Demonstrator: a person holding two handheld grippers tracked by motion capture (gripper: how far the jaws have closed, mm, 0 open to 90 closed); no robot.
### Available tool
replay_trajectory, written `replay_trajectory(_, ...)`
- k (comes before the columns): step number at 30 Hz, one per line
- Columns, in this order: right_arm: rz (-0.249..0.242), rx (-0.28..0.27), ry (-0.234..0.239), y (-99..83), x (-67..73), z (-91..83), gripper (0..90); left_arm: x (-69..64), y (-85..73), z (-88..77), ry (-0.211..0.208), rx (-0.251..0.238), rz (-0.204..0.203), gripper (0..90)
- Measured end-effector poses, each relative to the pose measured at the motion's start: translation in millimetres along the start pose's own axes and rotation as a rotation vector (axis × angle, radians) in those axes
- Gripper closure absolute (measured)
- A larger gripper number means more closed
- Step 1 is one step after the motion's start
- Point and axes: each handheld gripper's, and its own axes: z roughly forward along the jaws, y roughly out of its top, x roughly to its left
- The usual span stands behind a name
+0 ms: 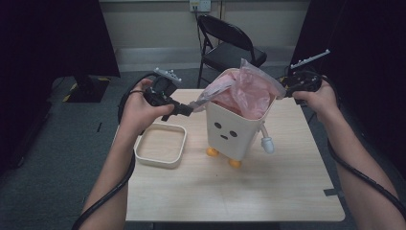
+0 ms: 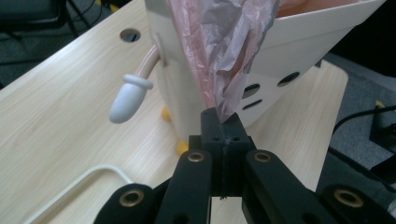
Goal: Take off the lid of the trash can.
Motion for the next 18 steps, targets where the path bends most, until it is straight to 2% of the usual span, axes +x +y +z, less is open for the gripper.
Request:
replay_trajectory(1, -0.006, -0.003, -0.003, -1.6, 0.5, 4.6, 90.0, -0.7, 0.1, 1.4, -0.022, 0.002, 0.000, 90.0)
replay_trajectory(2, -0.007, -0.003, 0.010, -2.3, 1.8, 8.4, 90.0, -1.4, 0.1, 2.8, -0.025, -0.004, -0.001, 90.0)
replay_trajectory(4, -0.022, -0.012, 0.016, -2.3, 5.2, 14.9, 90.0, -1.4, -0.6, 6.2, -0.014, 0.025, -0.002, 90.0)
replay_trajectory(5, -0.027, -0.016, 0.018, -1.7, 6.7, 16.9, 90.0, 0.0, -1.8, 8.8, 0.004, 0.039, -0.011, 90.0)
replay_trajectory(6, -0.032, -0.016, 0.012, -0.4, 9.3, 19.2, 90.0, 0.6, -2.5, 10.5, -0.002, 0.056, -0.012, 90.0)
replay_trajectory(9, -0.054, -0.007, -0.020, 2.9, 12.5, 20.5, 90.0, -1.8, -2.6, 14.8, 0.000, 0.064, -0.007, 90.0)
replay_trajectory(12, -0.091, -0.015, -0.084, 3.8, 13.1, 11.8, 89.8, -2.9, -2.2, 15.1, 0.005, 0.068, -0.015, 90.0)
replay_trajectory(15, -0.088, -0.039, -0.116, 2.6, 13.6, 1.0, 76.0, -2.8, -1.6, 13.0, 0.006, 0.064, -0.019, 90.0)
replay_trajectory(17, -0.096, -0.042, -0.159, 2.0, 14.2, -8.1, 64.9, -1.1, -1.8, 10.2, 0.010, 0.053, -0.028, 90.0)
replay_trajectory(18, -0.092, -0.058, -0.168, 1.9, 14.1, -14.7, 62.6, -0.2, -2.0, 9.1, 0.004, 0.053, -0.035, 90.0)
